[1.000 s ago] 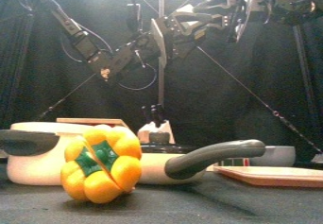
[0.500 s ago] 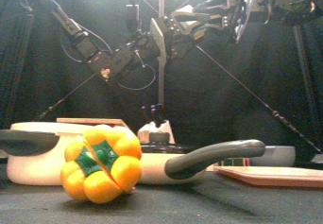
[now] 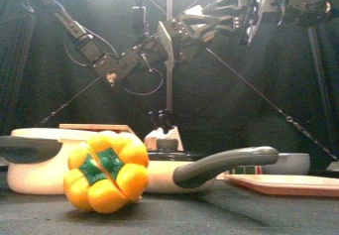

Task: Unwrap egg sushi

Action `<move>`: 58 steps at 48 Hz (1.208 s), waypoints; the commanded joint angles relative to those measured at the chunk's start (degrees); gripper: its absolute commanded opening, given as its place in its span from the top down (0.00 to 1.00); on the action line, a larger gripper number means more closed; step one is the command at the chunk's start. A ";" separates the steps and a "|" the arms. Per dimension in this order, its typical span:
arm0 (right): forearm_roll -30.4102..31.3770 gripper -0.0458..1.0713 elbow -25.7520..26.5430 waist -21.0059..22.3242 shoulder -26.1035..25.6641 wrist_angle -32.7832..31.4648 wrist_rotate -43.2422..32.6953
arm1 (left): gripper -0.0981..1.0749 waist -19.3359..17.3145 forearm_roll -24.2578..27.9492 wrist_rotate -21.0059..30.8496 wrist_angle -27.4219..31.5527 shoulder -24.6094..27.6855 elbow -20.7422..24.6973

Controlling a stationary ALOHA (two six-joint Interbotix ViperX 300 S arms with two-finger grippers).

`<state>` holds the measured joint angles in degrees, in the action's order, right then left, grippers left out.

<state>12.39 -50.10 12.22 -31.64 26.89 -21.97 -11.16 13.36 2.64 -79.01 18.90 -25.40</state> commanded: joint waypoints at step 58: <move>0.18 0.42 1.85 0.09 0.53 0.88 0.09 | 0.39 0.26 -1.41 0.26 -0.53 0.62 1.67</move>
<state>12.57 -49.92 12.30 -30.59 26.89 -21.71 -10.99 12.13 2.99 -79.28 19.95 -24.87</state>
